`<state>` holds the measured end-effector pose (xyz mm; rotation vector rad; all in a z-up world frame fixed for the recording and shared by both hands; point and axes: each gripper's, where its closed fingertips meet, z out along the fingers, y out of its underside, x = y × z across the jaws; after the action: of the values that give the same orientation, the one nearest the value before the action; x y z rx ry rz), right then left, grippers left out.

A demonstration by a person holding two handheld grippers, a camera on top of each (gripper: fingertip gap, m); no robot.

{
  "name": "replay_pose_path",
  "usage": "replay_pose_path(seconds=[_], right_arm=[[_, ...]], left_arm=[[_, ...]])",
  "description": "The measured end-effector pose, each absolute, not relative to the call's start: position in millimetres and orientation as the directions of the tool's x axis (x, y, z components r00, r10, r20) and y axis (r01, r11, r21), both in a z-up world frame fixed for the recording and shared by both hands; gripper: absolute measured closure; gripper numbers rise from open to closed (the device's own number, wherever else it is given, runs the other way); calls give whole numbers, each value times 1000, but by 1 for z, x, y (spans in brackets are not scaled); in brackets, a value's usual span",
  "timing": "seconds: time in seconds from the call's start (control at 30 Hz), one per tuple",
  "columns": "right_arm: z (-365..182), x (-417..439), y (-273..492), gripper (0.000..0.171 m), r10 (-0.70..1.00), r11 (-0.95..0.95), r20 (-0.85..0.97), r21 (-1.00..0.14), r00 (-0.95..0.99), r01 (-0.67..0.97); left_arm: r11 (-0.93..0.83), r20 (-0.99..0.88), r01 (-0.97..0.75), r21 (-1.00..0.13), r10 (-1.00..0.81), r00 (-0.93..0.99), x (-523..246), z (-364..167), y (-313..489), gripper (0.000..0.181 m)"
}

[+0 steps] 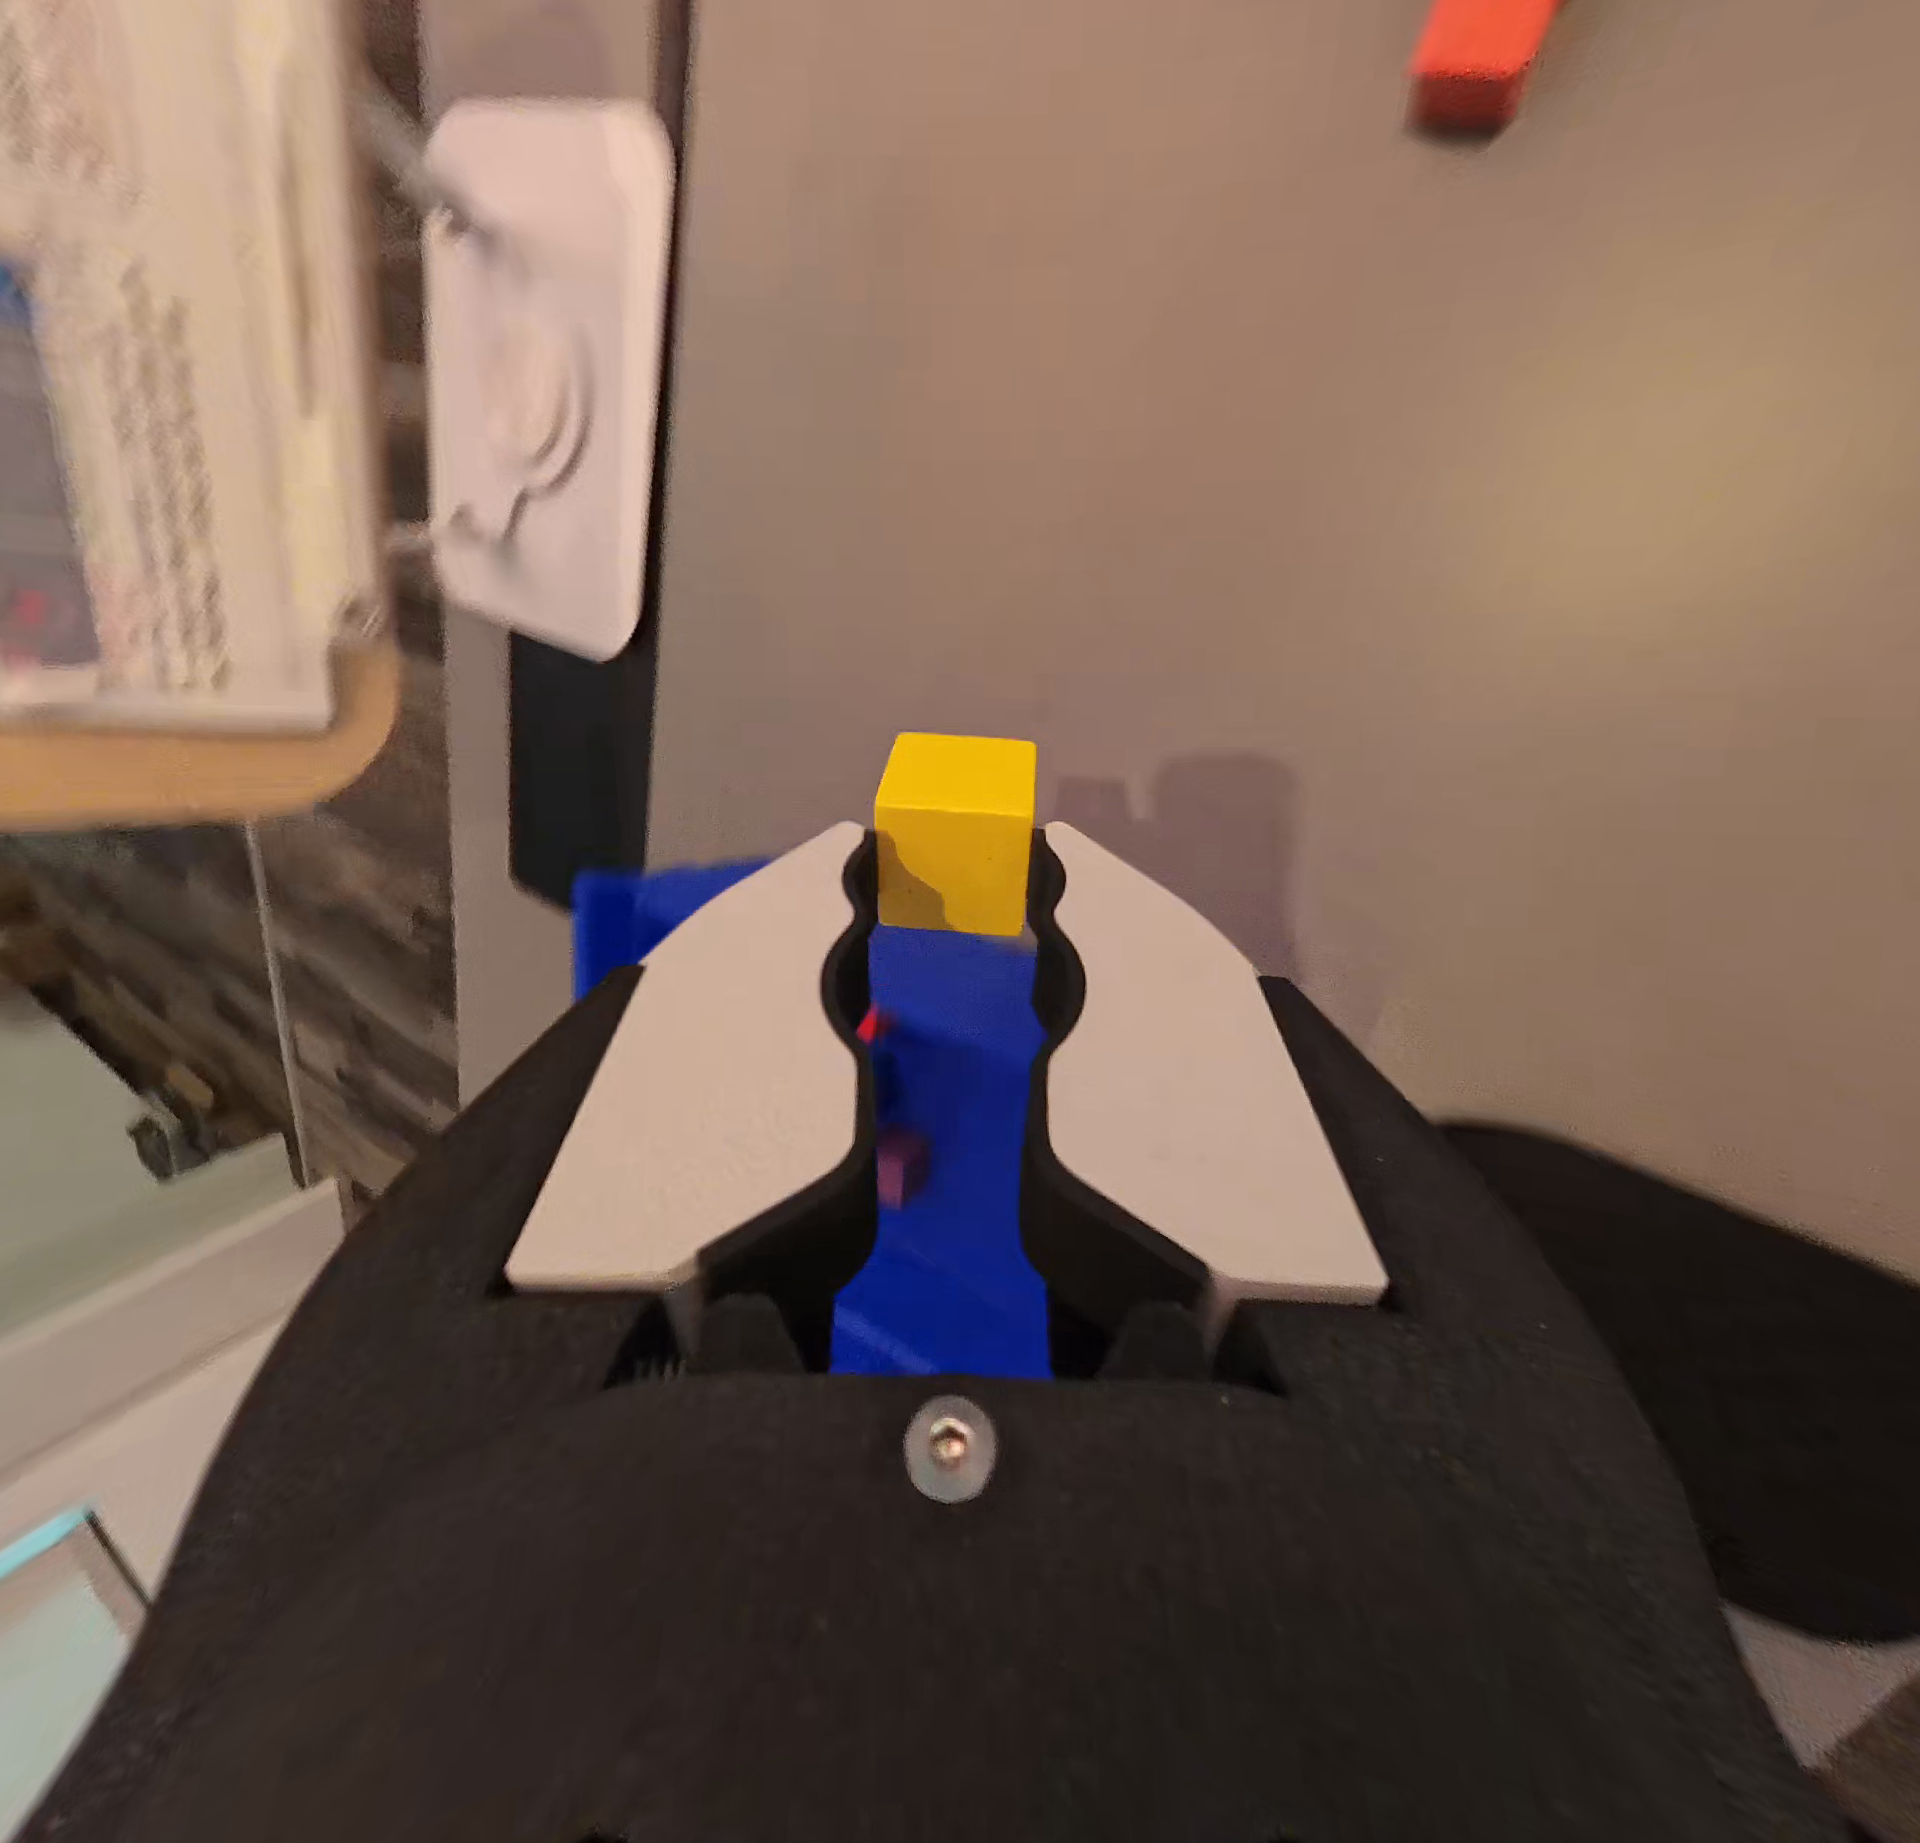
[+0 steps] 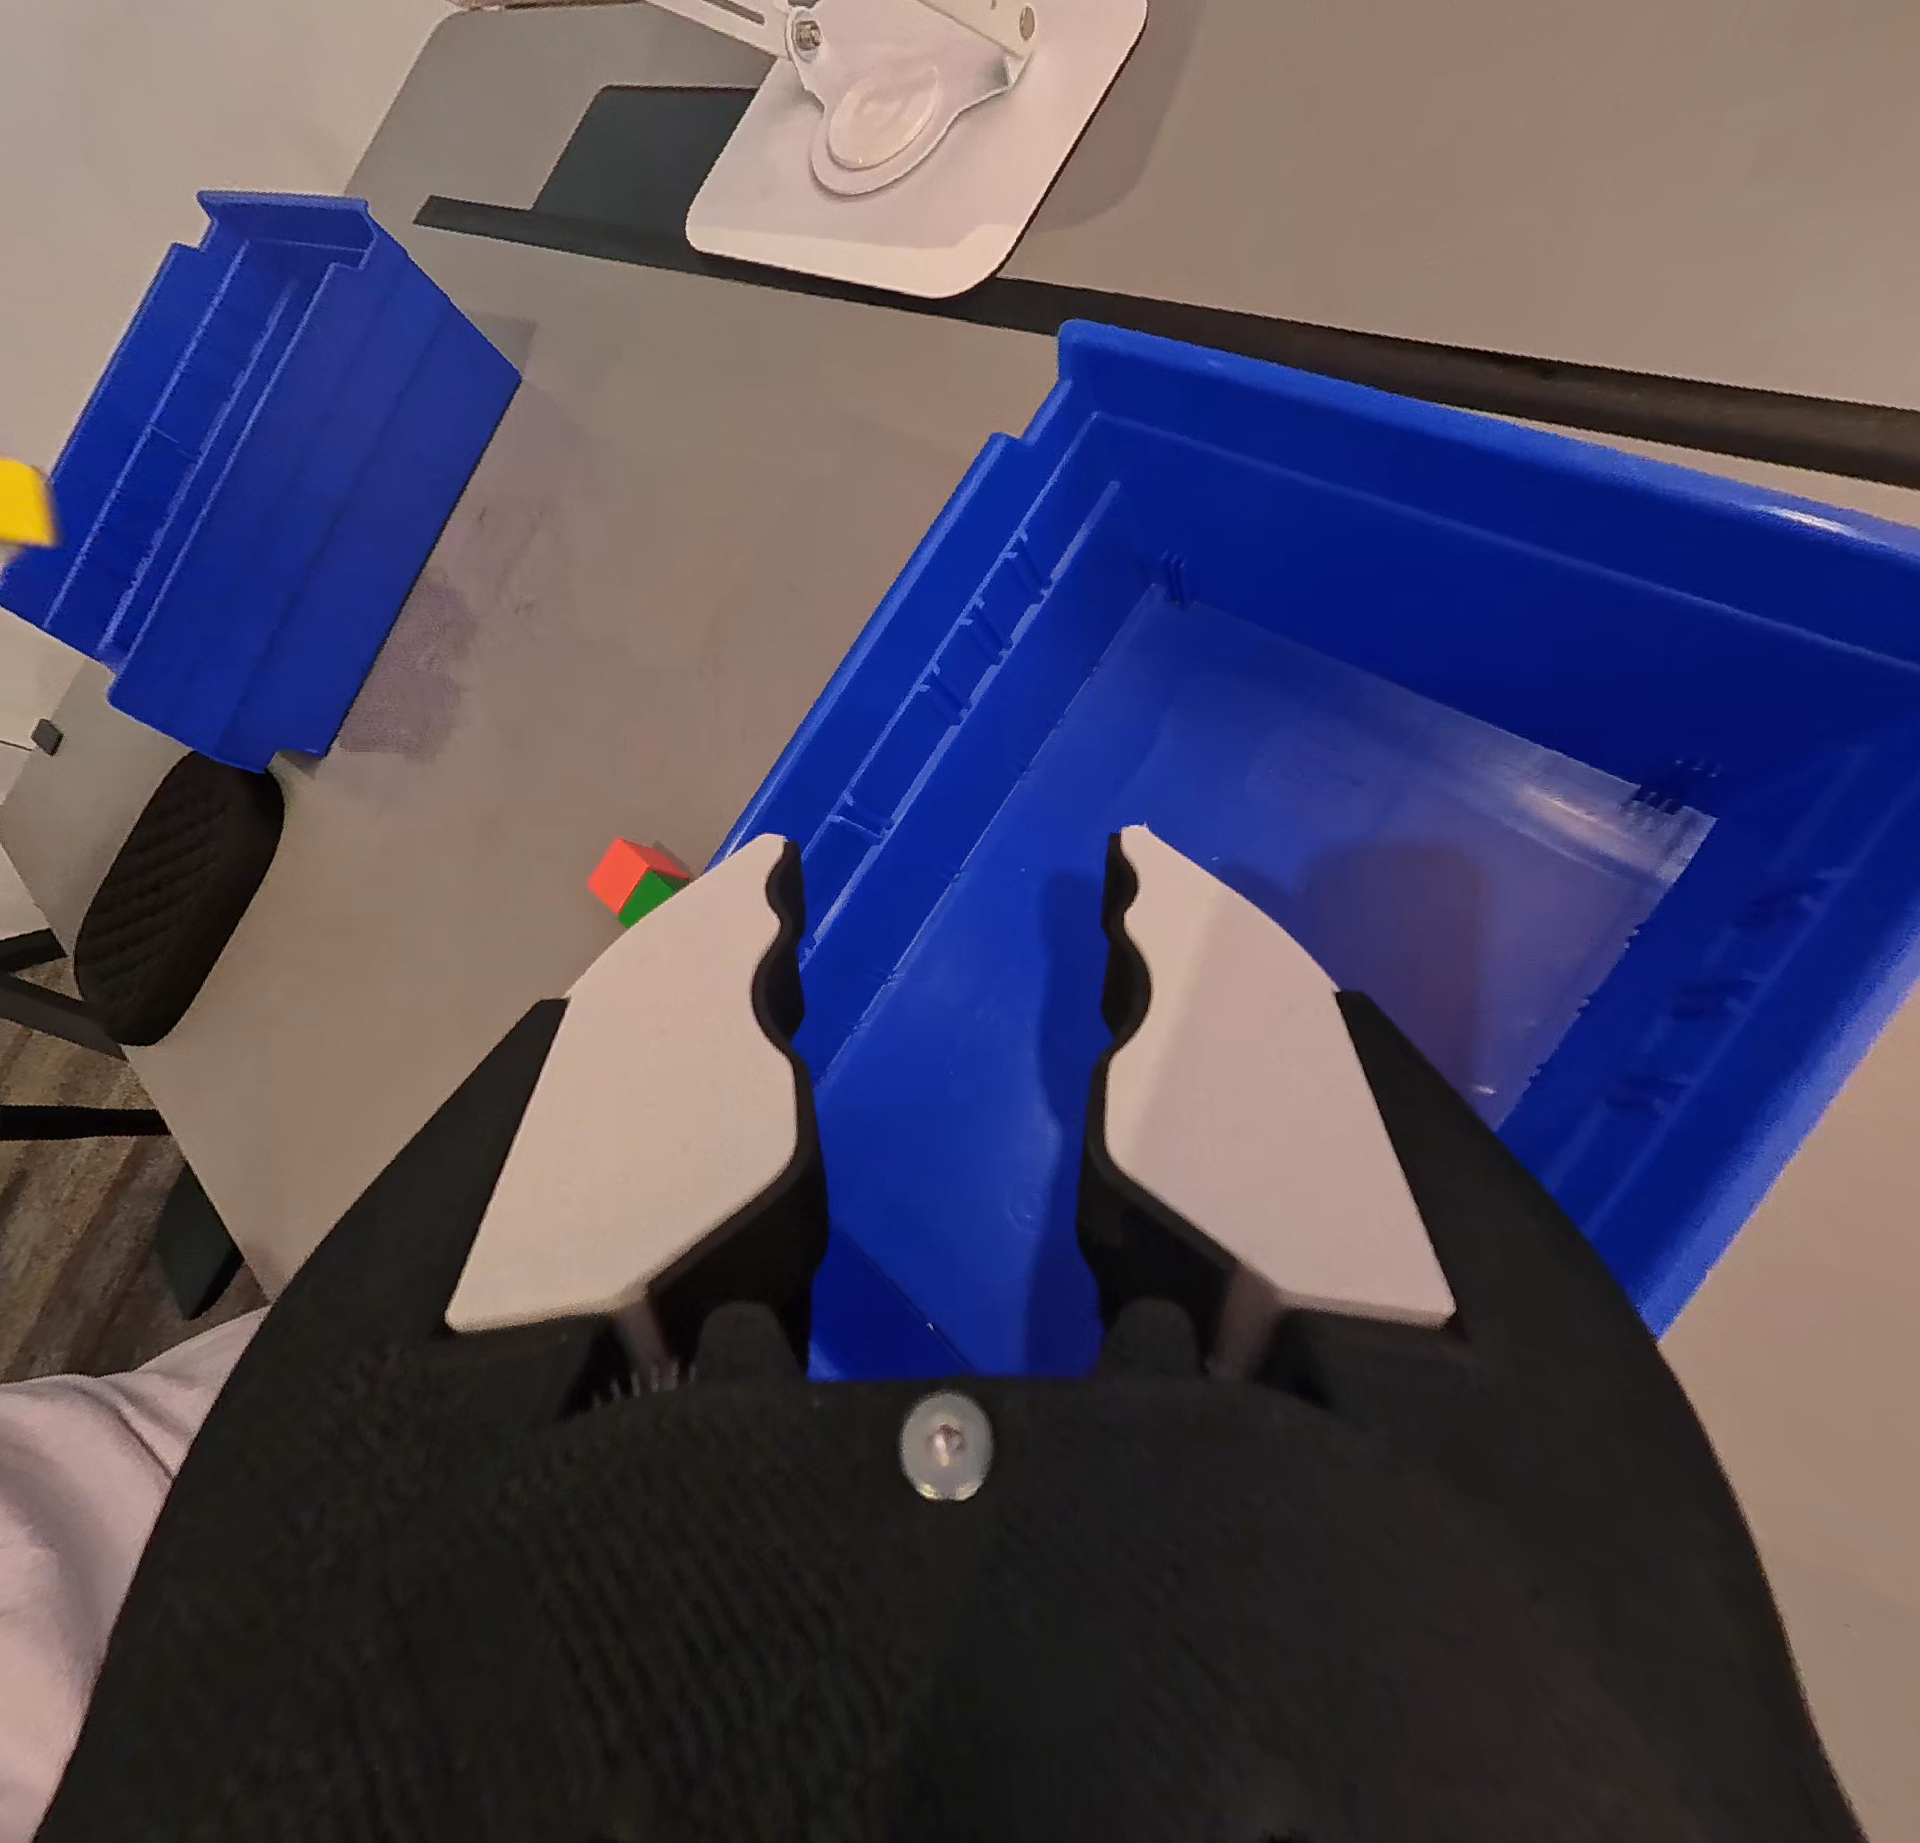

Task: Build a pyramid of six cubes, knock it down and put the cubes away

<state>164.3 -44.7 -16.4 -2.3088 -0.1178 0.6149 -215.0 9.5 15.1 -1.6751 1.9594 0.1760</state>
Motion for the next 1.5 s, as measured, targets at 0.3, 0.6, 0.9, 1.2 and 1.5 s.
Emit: replay_pose_path(seconds=[0.3, 0.6, 0.9, 1.2, 1.5], right_arm=[[-1, 152, -51, 114, 309, -694, -379, -717, 873, -66], [1, 157, -54, 114, 306, -689, -396, -720, 866, -86], [7, 161, -55, 114, 315, -675, -403, -731, 859, -96], [7, 163, -56, 114, 319, -675, -412, -731, 853, -101], [7, 163, -57, 114, 322, -674, -414, -732, 852, -101]], left_arm=[[300, -272, -944, -137, -928, -256, -121, -113, -45, 154], [311, -199, -949, -52, -935, -295, -98, -143, -52, 154], [329, -202, -944, -17, -926, -319, -84, -150, -50, 154], [340, -201, -940, -27, -923, -328, -72, -151, -52, 154], [343, -184, -939, -19, -924, -334, -71, -151, -53, 154]])
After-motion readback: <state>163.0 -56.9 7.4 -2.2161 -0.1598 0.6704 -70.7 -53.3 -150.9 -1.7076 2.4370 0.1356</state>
